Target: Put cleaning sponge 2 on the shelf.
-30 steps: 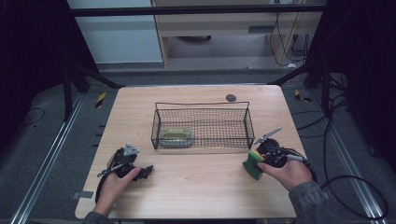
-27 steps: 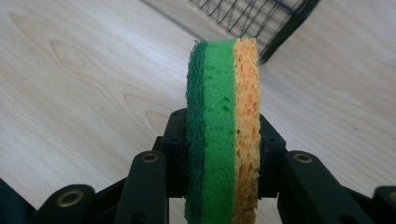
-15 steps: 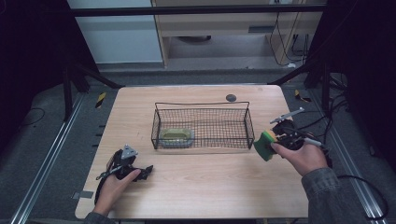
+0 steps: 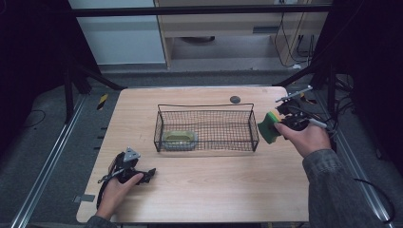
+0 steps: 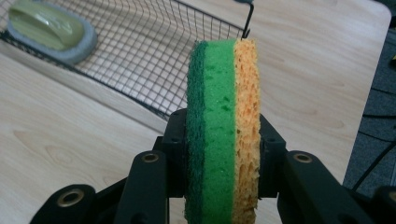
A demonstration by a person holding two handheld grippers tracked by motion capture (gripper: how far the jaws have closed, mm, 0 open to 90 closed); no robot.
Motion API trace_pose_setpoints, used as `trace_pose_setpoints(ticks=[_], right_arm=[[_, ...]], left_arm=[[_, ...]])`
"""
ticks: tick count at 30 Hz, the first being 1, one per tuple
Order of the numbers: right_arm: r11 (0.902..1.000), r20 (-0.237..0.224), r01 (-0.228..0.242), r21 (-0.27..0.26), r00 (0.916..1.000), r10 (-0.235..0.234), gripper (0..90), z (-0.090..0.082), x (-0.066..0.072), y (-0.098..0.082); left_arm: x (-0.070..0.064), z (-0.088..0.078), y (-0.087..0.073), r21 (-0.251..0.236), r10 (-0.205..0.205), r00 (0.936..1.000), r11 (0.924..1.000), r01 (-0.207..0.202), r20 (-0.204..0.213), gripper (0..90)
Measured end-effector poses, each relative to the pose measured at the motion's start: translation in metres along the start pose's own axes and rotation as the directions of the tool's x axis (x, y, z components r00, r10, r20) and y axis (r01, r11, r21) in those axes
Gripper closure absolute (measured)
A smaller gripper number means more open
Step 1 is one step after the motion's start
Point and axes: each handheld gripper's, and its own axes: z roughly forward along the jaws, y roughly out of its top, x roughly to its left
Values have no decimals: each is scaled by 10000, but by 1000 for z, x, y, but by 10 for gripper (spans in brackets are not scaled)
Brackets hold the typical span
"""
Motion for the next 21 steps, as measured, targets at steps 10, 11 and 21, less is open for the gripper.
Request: trace_pose_setpoints(ticks=[10,11,21], right_arm=[[9981,484,-217,-570,9985,245,649,-7,8,32],[9978,543,-222,-626,9982,256,649,-8,8,34],[9975,561,-186,-676,9982,224,649,-10,13,42]], left_arm=[[0,0,0,12,-9,10000,10000,9,6,0],[0,0,0,35,16,10000,10000,-16,6,0],[-1,0,0,25,-96,9999,10000,96,-106,0]])
